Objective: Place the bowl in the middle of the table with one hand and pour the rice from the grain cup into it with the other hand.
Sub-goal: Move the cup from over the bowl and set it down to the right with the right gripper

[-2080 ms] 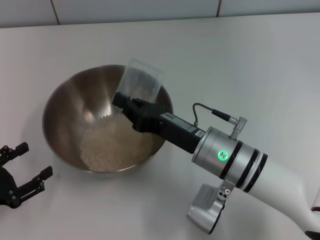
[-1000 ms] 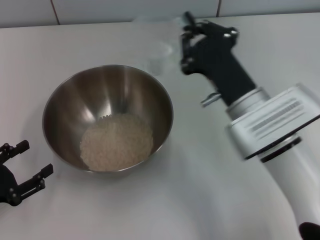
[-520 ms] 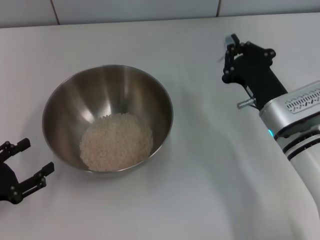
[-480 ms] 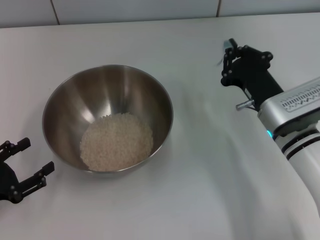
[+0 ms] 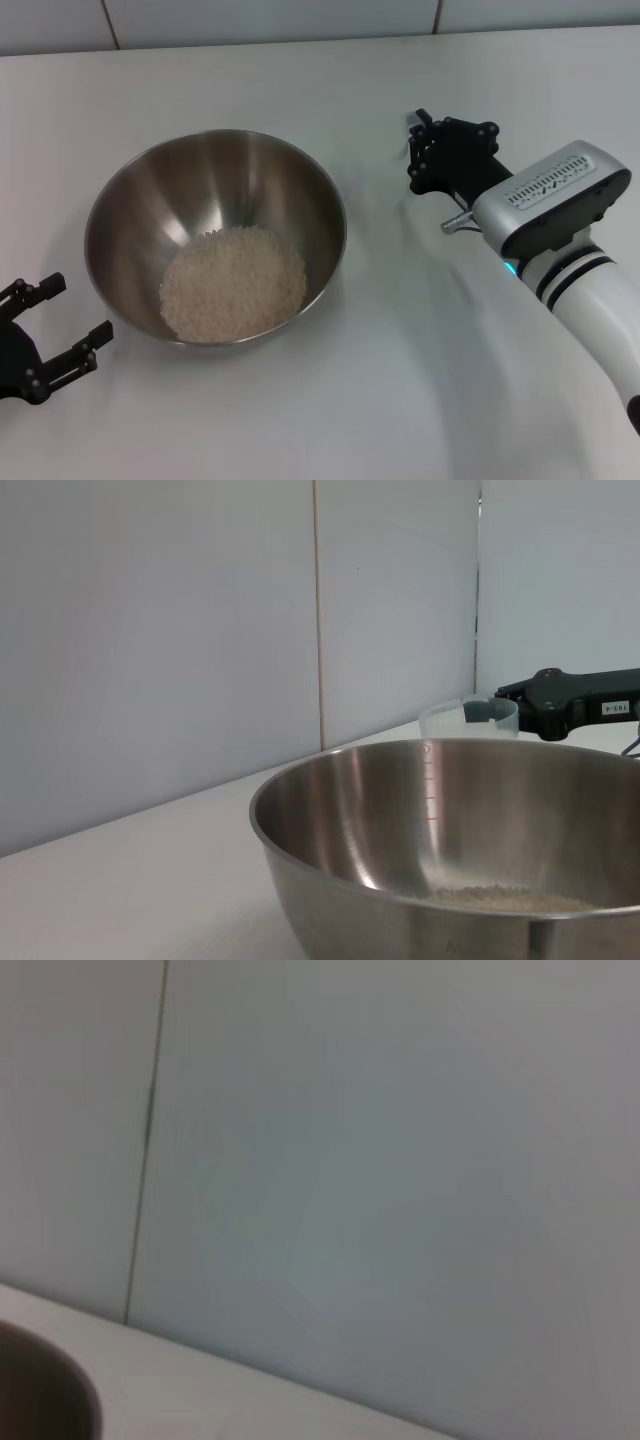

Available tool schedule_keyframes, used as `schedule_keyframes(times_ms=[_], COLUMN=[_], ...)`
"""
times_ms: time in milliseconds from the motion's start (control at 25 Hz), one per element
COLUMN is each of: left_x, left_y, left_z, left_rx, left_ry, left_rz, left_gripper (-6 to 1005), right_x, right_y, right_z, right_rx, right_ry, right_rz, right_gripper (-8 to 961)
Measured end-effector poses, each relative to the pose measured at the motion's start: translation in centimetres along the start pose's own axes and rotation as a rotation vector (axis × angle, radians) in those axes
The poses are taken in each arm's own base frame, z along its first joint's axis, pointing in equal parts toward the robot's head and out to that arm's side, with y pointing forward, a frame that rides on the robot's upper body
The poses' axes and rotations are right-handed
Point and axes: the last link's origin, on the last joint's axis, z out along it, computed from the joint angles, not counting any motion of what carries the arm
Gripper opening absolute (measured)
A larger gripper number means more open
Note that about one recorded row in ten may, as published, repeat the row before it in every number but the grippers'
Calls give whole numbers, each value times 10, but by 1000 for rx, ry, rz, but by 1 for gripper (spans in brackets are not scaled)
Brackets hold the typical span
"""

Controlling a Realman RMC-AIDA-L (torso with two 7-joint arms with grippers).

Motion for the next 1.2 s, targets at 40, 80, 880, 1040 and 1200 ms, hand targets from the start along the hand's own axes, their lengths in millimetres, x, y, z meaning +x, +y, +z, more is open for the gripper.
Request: schedule_keyframes(times_ms=[40, 80, 880, 1040, 1200], left_x=[0, 0, -1, -1, -1], left_y=[0, 0, 0, 0, 0], left_z=[0, 0, 1, 1, 1], left_rx=[0, 0, 5, 6, 6], left_ry=[0, 0, -6, -7, -7], left_rz=[0, 0, -2, -2, -1], left_gripper=[802, 802, 802, 802, 802], right_x=[0, 1, 9, 13, 16], right_y=[1, 2, 16, 15, 16], right_z=[1, 1, -2, -5, -11], right_rx=[-7, -14, -87, -81, -74], right_ry=[5, 10, 59, 68, 71], right_rz=[-5, -9, -39, -34, -20], right_gripper=[107, 107, 123, 179, 253])
